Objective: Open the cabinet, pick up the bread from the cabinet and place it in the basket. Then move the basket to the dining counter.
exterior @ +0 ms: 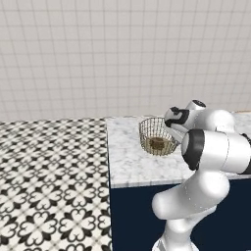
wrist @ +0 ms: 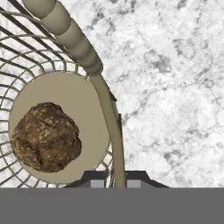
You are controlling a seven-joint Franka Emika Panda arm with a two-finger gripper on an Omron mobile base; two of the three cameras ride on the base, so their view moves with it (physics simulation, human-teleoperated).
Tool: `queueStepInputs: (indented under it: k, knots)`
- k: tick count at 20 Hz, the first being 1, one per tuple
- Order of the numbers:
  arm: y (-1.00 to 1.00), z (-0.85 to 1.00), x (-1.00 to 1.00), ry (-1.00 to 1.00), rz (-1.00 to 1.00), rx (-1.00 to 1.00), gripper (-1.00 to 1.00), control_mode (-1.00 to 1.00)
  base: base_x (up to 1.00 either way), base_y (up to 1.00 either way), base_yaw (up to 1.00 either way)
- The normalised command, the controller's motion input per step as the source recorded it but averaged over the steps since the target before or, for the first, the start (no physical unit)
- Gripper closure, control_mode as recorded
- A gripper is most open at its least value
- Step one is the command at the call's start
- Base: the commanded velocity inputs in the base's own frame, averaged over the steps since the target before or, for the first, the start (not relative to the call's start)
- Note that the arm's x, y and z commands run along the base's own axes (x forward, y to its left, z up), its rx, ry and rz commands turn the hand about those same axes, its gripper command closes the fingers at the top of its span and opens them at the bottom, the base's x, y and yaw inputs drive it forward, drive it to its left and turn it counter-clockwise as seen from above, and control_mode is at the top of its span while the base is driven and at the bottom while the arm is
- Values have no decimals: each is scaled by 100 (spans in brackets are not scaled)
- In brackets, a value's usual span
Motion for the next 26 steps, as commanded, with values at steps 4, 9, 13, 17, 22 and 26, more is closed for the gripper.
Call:
queueStepInputs:
  k: [4,9,13,17,22,26]
  knots:
    - [3,-59,0,4,0,0,-100,-100,0,0,0]
    - [4,4,-8,-6,0,0,-100,-100,0,0,0]
    - [0,47,-46,-32,2,0,-100,-100,0,0,0]
    - [18,72,-87,-42,11,-1,-100,-100,0,0,0]
    - [51,98,-100,-41,16,-12,-100,-100,0,0,0]
    - [51,100,-100,-34,20,-23,-100,-100,0,0,0]
